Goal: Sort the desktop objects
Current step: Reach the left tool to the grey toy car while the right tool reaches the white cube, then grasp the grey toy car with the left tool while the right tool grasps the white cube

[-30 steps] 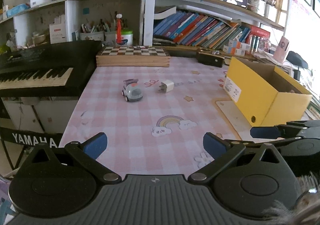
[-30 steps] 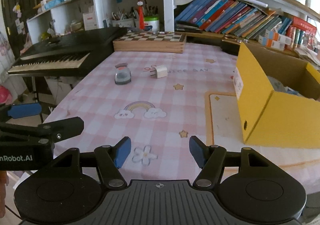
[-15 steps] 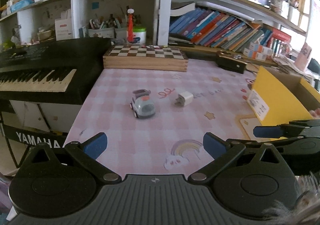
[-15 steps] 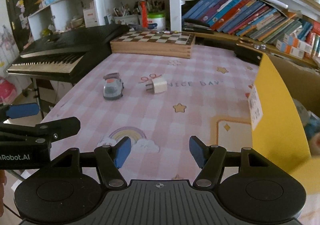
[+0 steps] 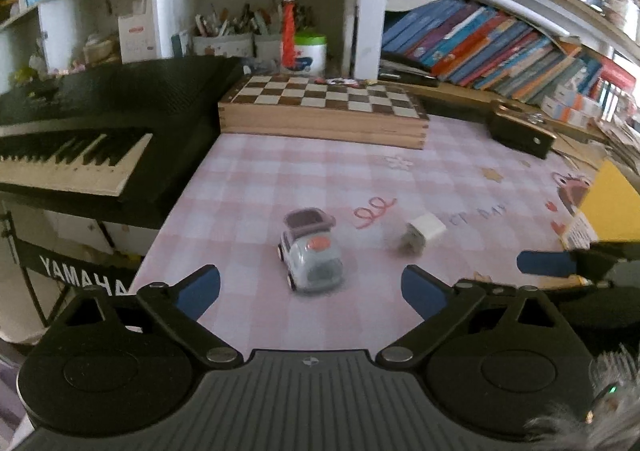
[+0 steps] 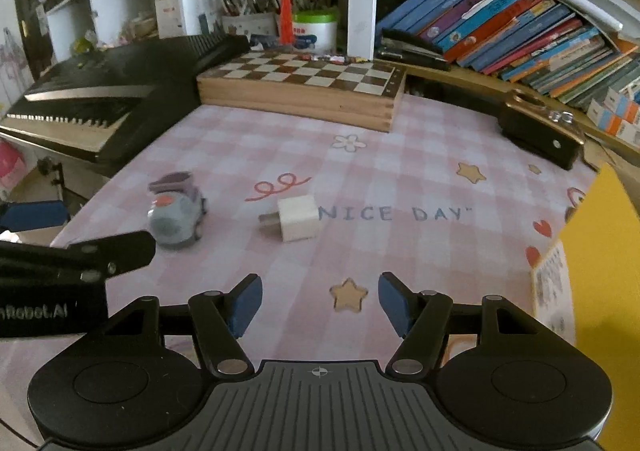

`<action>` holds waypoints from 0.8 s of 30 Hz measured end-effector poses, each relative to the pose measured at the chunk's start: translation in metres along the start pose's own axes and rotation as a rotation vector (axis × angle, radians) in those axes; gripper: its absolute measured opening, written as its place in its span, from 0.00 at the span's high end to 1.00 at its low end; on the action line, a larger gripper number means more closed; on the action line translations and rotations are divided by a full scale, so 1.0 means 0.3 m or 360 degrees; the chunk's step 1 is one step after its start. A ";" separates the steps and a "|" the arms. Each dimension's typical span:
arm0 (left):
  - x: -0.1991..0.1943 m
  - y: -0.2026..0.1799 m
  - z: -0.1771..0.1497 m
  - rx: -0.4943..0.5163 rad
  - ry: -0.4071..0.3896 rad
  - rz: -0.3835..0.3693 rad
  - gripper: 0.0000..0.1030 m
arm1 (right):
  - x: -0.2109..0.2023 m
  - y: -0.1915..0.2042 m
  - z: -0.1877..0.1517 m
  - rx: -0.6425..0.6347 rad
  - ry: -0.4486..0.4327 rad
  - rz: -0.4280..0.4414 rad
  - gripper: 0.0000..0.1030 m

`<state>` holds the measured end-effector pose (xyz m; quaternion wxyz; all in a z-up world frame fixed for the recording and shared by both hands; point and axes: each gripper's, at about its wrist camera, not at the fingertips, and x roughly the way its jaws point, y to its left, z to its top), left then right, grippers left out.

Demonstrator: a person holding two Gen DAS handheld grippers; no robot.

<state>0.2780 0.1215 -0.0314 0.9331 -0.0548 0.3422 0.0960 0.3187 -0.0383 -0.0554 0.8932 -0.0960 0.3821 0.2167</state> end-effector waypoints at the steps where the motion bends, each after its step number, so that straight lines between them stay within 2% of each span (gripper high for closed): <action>1: 0.024 0.002 0.010 -0.0014 0.0014 -0.0004 0.08 | 0.015 0.000 0.005 -0.0010 0.0009 0.0000 0.36; 10: 0.207 -0.018 0.058 -0.0047 0.0137 -0.0003 0.28 | 0.100 0.008 0.043 -0.0064 0.0041 0.0038 0.36; 13: 0.242 -0.014 0.056 -0.0038 0.0181 0.0011 0.44 | 0.127 0.024 0.059 -0.0108 0.0032 0.0059 0.37; 14: 0.252 -0.011 0.054 -0.0038 0.0199 0.0011 0.55 | 0.136 0.028 0.065 -0.0116 0.0030 0.0067 0.37; 19: 0.239 0.025 0.056 -0.0084 0.0179 -0.0005 0.62 | 0.177 0.048 0.084 -0.0139 0.0020 0.0092 0.36; 24: 0.181 0.074 0.057 -0.0158 0.0139 -0.0015 0.62 | 0.203 0.057 0.090 -0.0146 0.0010 0.0121 0.38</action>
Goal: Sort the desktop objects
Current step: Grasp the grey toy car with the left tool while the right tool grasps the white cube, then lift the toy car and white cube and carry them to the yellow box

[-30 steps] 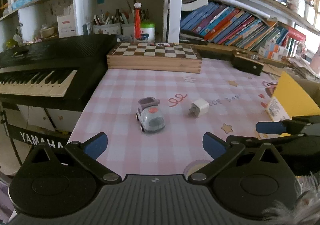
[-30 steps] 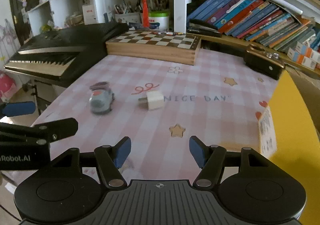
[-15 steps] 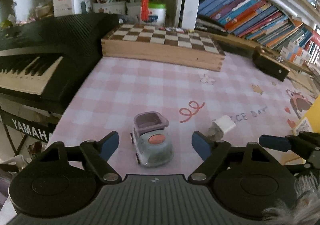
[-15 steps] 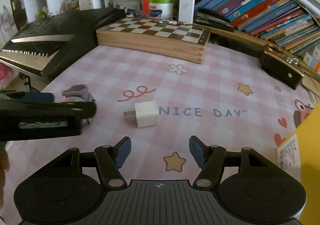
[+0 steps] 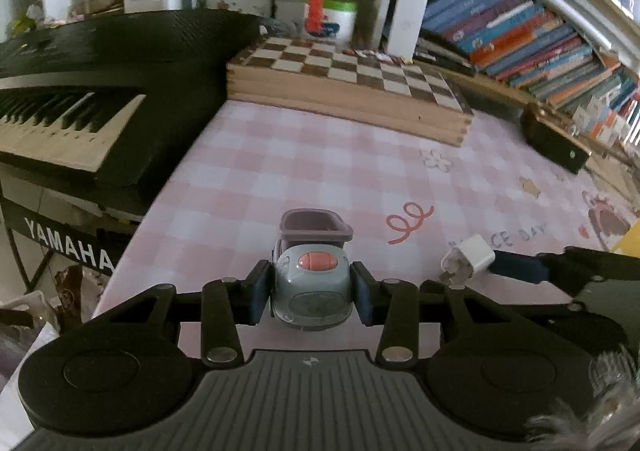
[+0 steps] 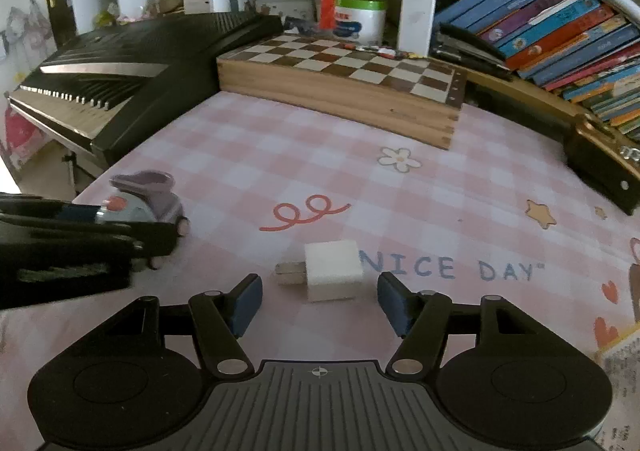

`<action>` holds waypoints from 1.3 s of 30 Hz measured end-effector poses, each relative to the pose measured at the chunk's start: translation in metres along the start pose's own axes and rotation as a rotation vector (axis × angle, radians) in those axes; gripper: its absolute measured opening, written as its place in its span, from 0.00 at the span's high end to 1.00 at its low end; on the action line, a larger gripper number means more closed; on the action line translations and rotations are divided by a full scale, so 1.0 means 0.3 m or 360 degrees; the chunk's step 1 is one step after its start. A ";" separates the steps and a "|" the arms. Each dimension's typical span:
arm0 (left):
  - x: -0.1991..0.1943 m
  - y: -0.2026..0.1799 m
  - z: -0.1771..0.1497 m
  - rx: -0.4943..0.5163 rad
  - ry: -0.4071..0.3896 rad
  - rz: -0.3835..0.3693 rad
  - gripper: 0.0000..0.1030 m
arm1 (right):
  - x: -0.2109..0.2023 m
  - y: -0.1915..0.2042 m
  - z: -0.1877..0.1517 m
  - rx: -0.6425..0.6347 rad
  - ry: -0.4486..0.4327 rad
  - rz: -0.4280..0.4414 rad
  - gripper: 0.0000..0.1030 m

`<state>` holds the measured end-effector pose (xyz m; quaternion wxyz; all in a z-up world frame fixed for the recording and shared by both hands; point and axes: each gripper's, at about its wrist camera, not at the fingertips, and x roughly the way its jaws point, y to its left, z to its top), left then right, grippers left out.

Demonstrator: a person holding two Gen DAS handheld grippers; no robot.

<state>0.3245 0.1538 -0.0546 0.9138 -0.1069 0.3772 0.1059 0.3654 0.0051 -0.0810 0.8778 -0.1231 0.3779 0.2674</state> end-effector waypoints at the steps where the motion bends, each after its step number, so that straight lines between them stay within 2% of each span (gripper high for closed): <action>1: -0.011 0.006 -0.001 -0.0008 -0.0007 -0.0004 0.62 | 0.002 0.000 0.002 -0.0003 -0.0002 0.0004 0.40; 5: -0.048 0.018 -0.006 -0.0043 -0.0026 -0.0035 0.62 | 0.006 0.000 0.010 -0.0007 -0.0017 0.0027 0.59; 13: -0.127 0.021 -0.018 -0.0044 -0.0059 -0.0098 0.62 | -0.049 0.008 0.012 0.0017 -0.0046 0.0007 0.58; 18: -0.193 0.025 -0.024 -0.0043 -0.0105 -0.0161 0.62 | -0.145 0.002 0.007 0.0065 -0.0118 -0.0046 0.58; 24: -0.295 0.021 -0.039 -0.0028 -0.0148 -0.0292 0.62 | -0.305 -0.024 -0.021 0.0173 -0.0195 -0.0118 0.58; 32: -0.435 0.022 -0.105 -0.0001 -0.0151 -0.0485 0.62 | -0.506 -0.004 -0.110 0.0268 -0.0235 -0.0196 0.58; 39: -0.548 0.028 -0.195 0.0064 -0.0139 -0.0633 0.62 | -0.630 0.091 -0.231 0.0329 -0.0180 -0.0210 0.58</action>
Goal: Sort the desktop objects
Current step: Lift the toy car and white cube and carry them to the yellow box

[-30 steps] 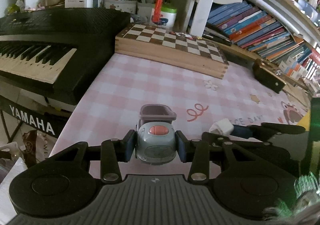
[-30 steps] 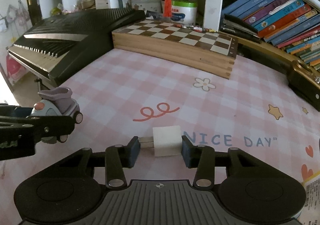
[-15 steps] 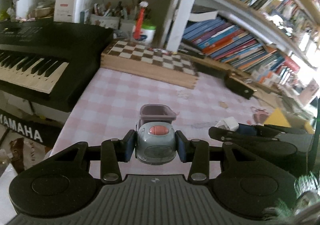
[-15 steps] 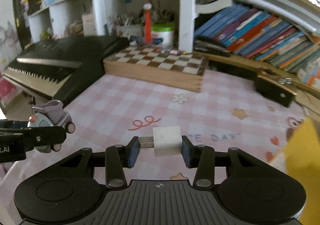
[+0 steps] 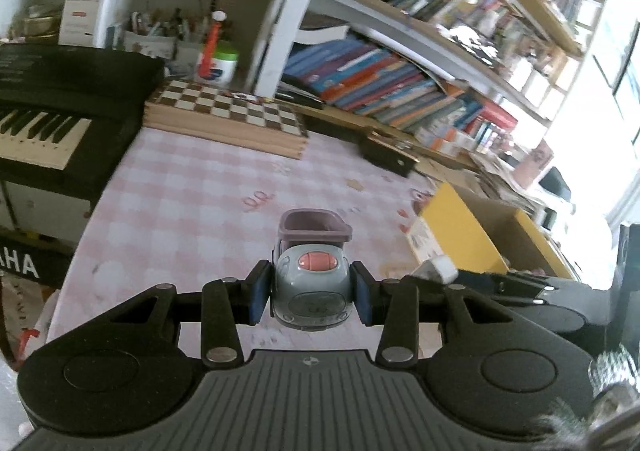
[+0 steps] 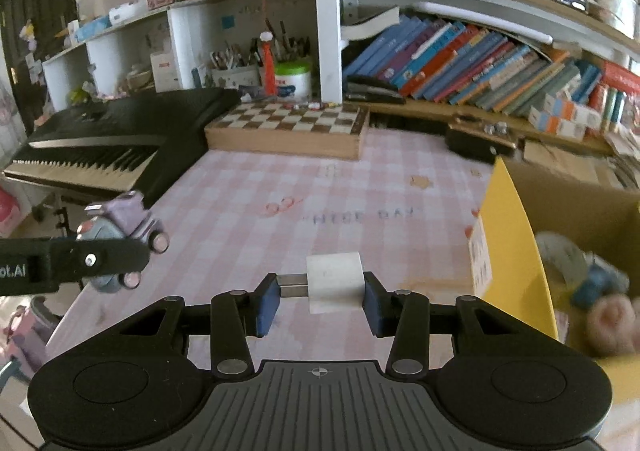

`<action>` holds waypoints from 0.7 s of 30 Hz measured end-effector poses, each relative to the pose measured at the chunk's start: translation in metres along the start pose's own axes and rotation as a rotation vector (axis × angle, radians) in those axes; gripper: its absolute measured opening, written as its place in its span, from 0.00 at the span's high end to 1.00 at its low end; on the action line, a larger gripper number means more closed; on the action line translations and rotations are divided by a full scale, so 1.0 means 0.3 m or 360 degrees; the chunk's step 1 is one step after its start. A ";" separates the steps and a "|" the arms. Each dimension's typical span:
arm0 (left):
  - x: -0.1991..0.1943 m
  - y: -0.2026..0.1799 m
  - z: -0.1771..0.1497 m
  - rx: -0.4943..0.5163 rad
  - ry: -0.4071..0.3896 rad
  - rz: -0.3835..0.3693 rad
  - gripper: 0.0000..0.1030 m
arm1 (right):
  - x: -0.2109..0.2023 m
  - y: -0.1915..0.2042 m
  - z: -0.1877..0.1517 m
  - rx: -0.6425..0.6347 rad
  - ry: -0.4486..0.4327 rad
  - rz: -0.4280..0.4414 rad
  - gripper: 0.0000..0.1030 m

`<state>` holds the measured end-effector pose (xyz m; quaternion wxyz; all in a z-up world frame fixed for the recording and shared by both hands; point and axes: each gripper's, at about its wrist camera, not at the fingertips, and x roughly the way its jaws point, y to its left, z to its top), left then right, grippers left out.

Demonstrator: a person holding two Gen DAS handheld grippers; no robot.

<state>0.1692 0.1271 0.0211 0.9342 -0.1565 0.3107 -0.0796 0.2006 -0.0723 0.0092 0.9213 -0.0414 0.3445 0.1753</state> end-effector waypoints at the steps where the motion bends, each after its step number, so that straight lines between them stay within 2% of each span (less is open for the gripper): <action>1: -0.011 -0.002 -0.016 0.0004 0.0009 -0.0009 0.62 | -0.015 0.007 -0.016 0.0003 0.0009 -0.0003 0.58; 12: -0.168 -0.011 -0.151 0.0007 0.0068 -0.0061 0.62 | -0.181 0.076 -0.169 0.0061 0.0032 -0.0040 0.58; 21: -0.257 -0.044 -0.240 0.0087 0.0150 -0.0137 0.62 | -0.303 0.091 -0.292 0.0156 0.0053 -0.0097 0.58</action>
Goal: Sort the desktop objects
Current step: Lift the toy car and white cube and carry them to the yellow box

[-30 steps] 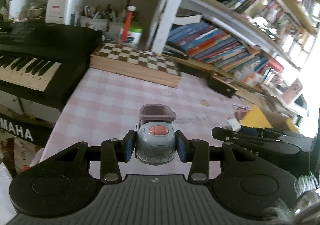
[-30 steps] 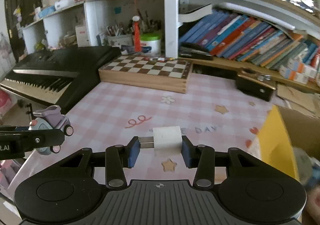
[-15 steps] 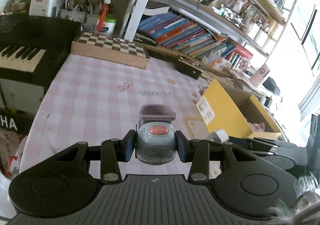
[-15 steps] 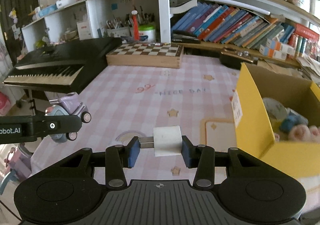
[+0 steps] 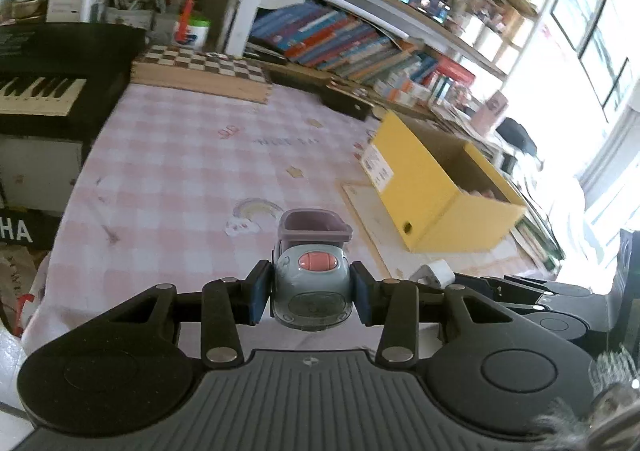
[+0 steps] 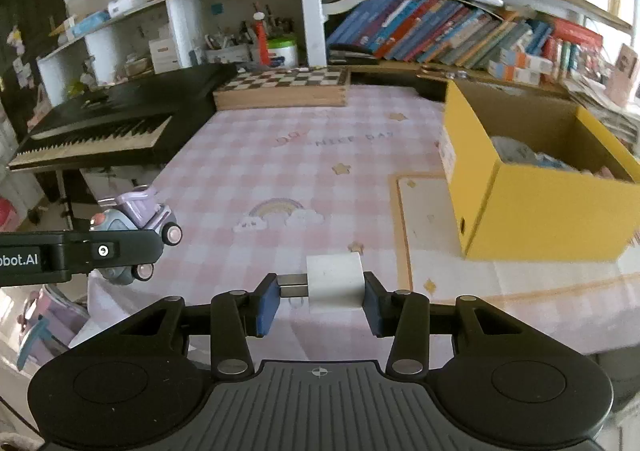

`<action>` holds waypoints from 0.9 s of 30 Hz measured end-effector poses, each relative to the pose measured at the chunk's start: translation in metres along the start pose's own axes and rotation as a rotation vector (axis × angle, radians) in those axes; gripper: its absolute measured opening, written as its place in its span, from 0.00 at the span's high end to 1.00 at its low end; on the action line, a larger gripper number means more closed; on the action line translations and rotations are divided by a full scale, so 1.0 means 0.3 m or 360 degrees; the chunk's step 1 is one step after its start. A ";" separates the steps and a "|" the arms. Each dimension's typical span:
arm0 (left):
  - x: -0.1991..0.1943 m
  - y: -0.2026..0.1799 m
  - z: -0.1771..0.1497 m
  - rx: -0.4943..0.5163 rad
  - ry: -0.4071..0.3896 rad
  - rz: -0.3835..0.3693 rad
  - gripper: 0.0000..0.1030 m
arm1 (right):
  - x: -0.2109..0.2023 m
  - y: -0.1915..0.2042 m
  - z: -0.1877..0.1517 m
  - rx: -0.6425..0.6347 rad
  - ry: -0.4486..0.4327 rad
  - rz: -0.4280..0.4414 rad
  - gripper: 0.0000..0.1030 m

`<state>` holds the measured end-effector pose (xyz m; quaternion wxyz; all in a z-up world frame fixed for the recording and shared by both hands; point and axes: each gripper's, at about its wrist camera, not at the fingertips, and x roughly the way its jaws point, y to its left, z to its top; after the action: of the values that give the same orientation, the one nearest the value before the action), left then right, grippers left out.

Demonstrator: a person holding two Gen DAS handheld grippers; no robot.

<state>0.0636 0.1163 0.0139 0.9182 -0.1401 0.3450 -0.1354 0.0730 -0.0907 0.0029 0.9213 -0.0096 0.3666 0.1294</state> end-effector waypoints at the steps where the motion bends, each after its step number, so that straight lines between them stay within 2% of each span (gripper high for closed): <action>1: -0.004 -0.007 -0.008 0.0011 0.0011 -0.0015 0.62 | -0.013 -0.003 -0.013 0.0015 -0.0001 -0.0009 0.58; 13: -0.004 -0.105 -0.090 0.0134 0.0143 -0.0170 0.62 | -0.113 -0.046 -0.136 0.0151 0.0035 -0.0111 0.58; 27: 0.098 -0.264 -0.129 0.0286 0.0291 -0.0398 0.62 | -0.194 -0.171 -0.221 0.0335 0.0047 -0.0310 0.58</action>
<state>0.0469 0.0266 -0.0038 0.8678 -0.0863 0.3934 -0.2911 0.0003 -0.1612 -0.0100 0.9200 0.0497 0.3889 0.0002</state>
